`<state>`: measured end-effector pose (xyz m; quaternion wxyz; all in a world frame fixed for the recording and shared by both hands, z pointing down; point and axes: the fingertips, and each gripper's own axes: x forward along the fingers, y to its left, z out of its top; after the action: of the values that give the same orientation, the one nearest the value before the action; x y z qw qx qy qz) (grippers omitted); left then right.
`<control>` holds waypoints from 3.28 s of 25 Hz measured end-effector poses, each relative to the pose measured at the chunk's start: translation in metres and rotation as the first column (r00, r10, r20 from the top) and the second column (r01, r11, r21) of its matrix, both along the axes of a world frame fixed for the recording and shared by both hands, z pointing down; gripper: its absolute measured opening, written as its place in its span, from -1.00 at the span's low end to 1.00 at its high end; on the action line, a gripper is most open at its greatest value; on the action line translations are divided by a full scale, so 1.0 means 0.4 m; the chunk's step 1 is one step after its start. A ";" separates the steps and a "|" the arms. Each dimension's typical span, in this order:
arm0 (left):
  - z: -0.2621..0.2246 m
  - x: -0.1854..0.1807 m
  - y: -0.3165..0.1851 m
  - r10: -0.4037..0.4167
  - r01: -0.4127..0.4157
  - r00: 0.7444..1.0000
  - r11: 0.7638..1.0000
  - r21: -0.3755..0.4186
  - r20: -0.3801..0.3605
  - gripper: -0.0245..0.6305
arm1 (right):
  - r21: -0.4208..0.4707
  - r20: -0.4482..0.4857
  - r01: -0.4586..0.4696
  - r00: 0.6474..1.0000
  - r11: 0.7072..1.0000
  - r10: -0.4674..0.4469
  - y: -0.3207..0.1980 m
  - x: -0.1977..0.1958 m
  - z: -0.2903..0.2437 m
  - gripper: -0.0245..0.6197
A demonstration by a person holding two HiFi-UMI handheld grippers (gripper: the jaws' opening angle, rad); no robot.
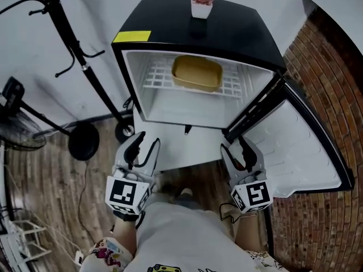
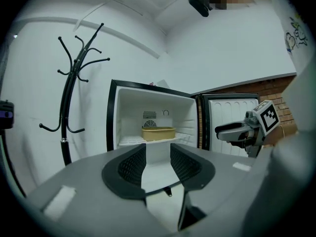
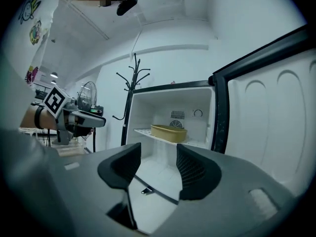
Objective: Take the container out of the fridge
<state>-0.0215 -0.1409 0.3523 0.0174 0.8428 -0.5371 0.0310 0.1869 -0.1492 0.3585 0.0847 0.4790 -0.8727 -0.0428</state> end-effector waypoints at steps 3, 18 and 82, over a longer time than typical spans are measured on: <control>0.005 -0.003 0.019 -0.047 0.047 0.999 0.999 -0.003 -0.005 -0.47 | 0.002 -0.004 0.054 0.999 0.999 -0.054 -0.004 -0.013 -0.001 -0.24; -0.008 -0.001 0.036 -0.077 0.077 0.997 0.997 -0.006 -0.001 -0.47 | 0.023 0.005 0.102 0.995 0.995 -0.102 -0.026 -0.042 -0.031 -0.24; 0.027 -0.005 -0.066 -0.017 0.016 0.998 1.000 -0.011 -0.060 -0.47 | 0.136 -0.698 0.286 0.707 0.948 -0.113 -0.394 -0.258 -0.022 -0.24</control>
<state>-0.0237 -0.1673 0.3629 0.0383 0.8387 -0.5432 0.0084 0.0837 -0.3069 0.3497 0.3368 0.3380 -0.8156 -0.3272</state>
